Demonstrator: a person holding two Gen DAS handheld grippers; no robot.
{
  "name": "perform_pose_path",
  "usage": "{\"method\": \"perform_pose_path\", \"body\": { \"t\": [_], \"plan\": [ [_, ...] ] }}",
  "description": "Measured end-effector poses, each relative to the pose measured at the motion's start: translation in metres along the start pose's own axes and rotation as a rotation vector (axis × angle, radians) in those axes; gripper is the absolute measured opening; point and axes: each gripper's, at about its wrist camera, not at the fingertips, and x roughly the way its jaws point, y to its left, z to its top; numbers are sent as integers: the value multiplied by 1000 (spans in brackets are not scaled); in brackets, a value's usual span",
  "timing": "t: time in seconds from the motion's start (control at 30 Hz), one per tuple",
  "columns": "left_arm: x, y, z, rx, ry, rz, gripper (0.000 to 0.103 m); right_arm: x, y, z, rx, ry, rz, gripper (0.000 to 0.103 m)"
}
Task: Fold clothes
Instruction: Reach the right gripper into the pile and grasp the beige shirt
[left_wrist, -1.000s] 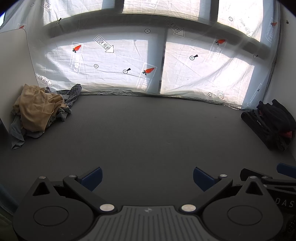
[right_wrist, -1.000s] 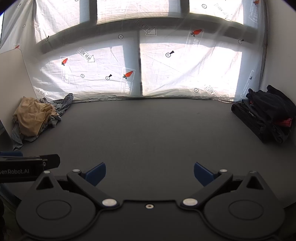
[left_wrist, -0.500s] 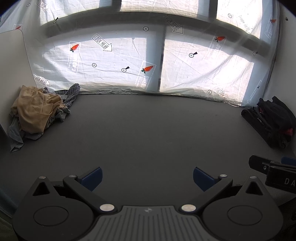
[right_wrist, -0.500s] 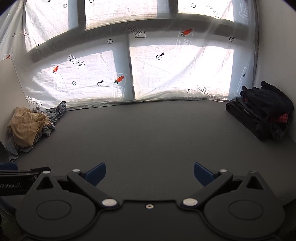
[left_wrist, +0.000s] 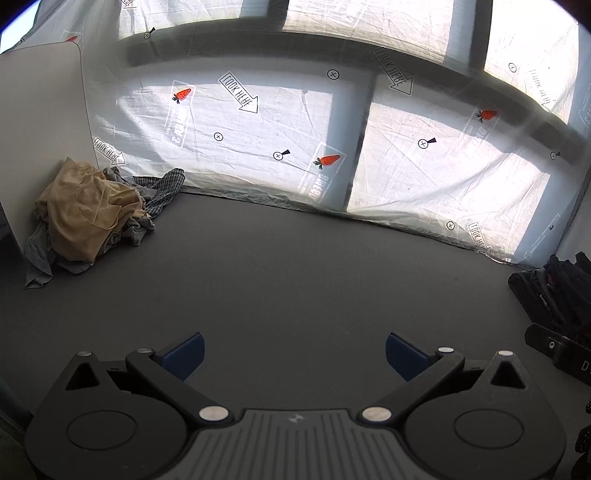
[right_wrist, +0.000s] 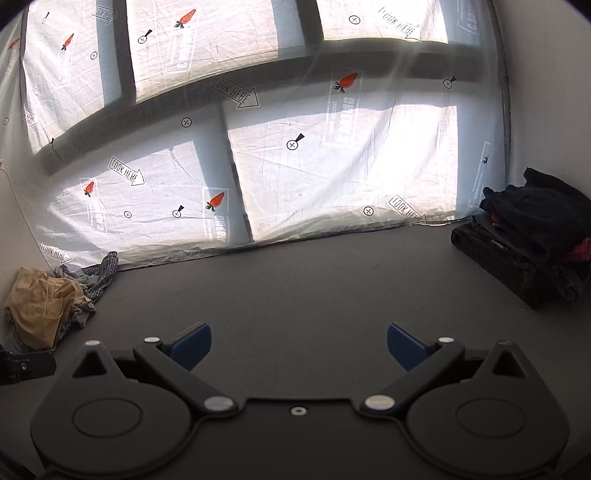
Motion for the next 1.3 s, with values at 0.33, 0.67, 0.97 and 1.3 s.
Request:
{"method": "perform_pose_path", "body": {
  "t": [0.33,0.67,0.97,1.3],
  "plan": [
    [51,54,22,-303,132,64,103,98,23,-1,69,113,220,103],
    [100,193,56,-456,166,296,103,190,169,4,-125,169,380,103],
    [198,361,113,-439,205,500,103,290,382,36,-223,132,577,102],
    [298,510,130,-709,288,585,103,412,595,24,-292,237,847,77]
  ]
}}
